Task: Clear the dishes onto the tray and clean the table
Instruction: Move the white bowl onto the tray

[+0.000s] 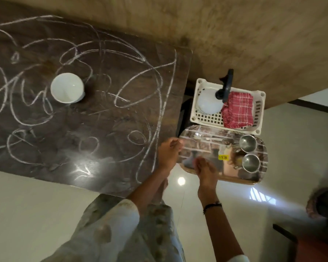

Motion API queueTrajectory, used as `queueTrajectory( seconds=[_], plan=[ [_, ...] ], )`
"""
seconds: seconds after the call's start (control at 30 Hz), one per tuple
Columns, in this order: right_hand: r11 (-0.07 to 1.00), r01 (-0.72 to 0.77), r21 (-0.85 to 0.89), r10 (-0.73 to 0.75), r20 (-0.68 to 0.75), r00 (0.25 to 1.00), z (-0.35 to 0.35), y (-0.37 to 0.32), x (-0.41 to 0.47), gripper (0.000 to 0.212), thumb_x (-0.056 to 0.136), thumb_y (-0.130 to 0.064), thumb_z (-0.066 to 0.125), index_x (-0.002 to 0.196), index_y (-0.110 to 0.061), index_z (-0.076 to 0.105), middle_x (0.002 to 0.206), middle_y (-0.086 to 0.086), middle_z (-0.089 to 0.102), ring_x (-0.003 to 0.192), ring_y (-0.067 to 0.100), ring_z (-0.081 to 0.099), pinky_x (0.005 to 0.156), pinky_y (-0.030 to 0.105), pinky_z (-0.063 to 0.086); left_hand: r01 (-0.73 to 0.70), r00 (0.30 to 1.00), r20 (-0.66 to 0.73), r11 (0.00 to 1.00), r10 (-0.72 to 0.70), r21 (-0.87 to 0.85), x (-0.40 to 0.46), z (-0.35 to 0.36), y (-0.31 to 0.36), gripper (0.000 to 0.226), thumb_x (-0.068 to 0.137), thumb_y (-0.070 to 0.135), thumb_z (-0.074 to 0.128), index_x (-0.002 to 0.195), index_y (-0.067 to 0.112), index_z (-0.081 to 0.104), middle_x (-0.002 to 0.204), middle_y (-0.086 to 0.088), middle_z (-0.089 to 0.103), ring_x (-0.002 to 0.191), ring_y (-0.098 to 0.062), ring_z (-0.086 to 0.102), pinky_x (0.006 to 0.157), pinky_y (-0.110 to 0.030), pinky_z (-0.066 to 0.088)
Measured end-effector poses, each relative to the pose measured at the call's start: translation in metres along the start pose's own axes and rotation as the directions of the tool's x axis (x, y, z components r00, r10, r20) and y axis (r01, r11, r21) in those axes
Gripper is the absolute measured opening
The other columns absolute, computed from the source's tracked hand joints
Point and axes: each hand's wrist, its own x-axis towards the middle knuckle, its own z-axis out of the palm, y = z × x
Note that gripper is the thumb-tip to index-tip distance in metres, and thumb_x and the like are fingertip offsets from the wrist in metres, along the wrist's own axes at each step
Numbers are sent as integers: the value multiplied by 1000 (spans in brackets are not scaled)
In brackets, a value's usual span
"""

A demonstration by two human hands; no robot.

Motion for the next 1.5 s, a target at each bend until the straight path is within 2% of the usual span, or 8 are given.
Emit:
queueTrajectory(
  seconds=[0.1, 0.4, 0.47, 0.53, 0.8, 1.0, 1.37, 1.5],
  plan=[
    [1000, 3, -21, 0, 140, 990, 64, -12, -14, 19, 91, -8, 59, 74, -12, 65, 68, 0, 65, 67, 12, 59, 67, 23, 50, 17, 991, -131, 998, -26, -68, 17, -67, 2, 25, 88, 7, 58, 70, 23, 63, 70, 6, 67, 74, -20, 64, 78, -35, 53],
    [961, 169, -218, -51, 461, 886, 279, -22, -49, 12, 93, 0, 54, 85, -3, 62, 80, 12, 64, 70, 12, 65, 68, 17, 54, -64, 897, -438, 964, -59, -260, 74, -261, 38, 19, 92, -2, 50, 78, 11, 56, 68, 1, 66, 51, 3, 61, 55, -10, 49],
    [913, 276, -299, -98, 497, 862, 319, -18, -49, 11, 91, -2, 56, 88, -8, 65, 85, 14, 65, 78, 21, 65, 76, 27, 57, -109, 842, -538, 959, -52, -263, 88, -293, 46, 5, 90, 2, 55, 92, 6, 54, 79, -8, 62, 60, -4, 64, 60, -18, 52],
    [823, 399, -404, -155, 516, 842, 355, -10, -45, 9, 88, -11, 60, 87, -14, 68, 86, 13, 69, 85, 29, 67, 84, 46, 55, -145, 776, -630, 963, -31, -226, 103, -321, 47, 33, 84, 18, 62, 111, 3, 53, 99, -21, 65, 88, -29, 68, 79, -41, 54],
    [672, 509, -537, -176, 552, 815, 426, 4, -29, 46, 83, -39, 58, 100, 3, 66, 95, 22, 69, 92, 37, 66, 80, 55, 54, -103, 883, -468, 988, 36, -119, 128, -364, 77, 38, 87, 23, 58, 122, 10, 57, 119, -9, 63, 110, -30, 60, 94, -54, 50],
    [695, 497, -519, -201, 524, 828, 421, -7, -45, 21, 87, -2, 56, 100, 11, 66, 97, 20, 68, 89, 30, 64, 73, 43, 59, -95, 912, -408, 991, 49, -94, 129, -353, 78, 39, 88, 9, 53, 127, 6, 55, 121, -14, 62, 114, -33, 57, 92, -55, 51],
    [737, 486, -470, -334, 372, 866, 221, -12, -56, 22, 93, -14, 59, 108, 1, 67, 90, 10, 68, 84, 22, 64, 68, 21, 55, -84, 965, -244, 995, 95, 56, 40, -224, 56, 28, 90, 23, 61, 114, 9, 67, 106, -6, 71, 95, -16, 64, 85, -38, 57],
    [762, 418, -494, -350, 230, 908, 117, -2, -48, 21, 93, -20, 60, 101, -3, 69, 89, 6, 68, 85, 23, 65, 74, 42, 58, -111, 986, -103, 977, 131, 180, 2, -144, 32, 29, 90, 27, 60, 110, 9, 69, 101, -3, 71, 87, -13, 62, 77, -23, 55]
  ],
)
